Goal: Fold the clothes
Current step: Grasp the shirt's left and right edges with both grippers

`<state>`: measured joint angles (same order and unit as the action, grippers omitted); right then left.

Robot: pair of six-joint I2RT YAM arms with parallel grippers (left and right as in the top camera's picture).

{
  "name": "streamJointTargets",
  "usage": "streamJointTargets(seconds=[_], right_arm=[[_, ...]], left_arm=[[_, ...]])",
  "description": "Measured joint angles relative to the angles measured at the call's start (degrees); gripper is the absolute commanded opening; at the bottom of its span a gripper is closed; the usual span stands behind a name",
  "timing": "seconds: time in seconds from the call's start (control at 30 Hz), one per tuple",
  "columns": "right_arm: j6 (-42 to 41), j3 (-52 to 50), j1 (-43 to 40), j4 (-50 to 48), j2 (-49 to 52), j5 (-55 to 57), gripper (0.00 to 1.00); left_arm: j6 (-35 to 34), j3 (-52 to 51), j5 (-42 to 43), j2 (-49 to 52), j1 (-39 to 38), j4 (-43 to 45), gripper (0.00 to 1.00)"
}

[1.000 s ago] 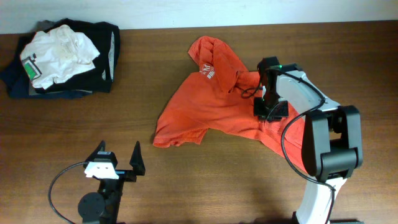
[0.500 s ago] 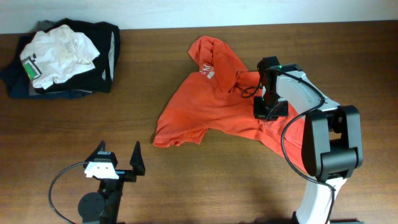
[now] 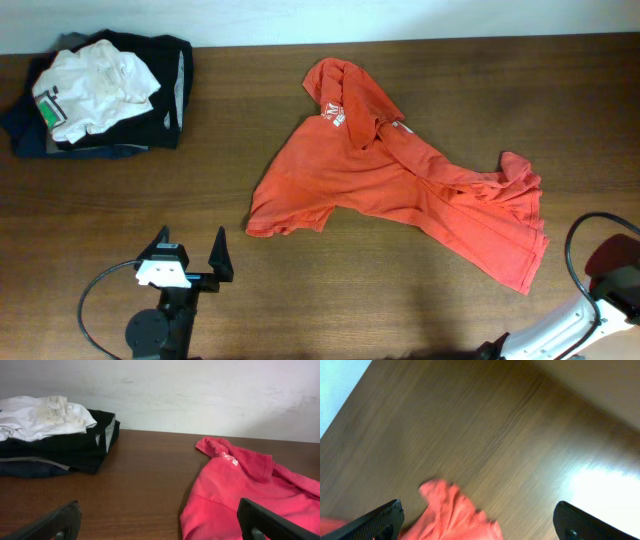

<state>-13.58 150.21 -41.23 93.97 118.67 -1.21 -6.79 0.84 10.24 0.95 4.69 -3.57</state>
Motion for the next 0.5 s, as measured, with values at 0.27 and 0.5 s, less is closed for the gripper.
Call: streamJointTargets(seconds=[0.27,0.5], right_arm=[[0.15,-1.81,19.39,2.99,-16.68,-10.32,0.99],[0.31,-39.71,39.36,2.97,-58.14,-14.45,0.99]], left_arm=[[0.00,0.00,-0.02,0.00,0.00,0.02,0.99],[-0.20,-0.07,9.88,0.70,0.15,1.27,0.99]])
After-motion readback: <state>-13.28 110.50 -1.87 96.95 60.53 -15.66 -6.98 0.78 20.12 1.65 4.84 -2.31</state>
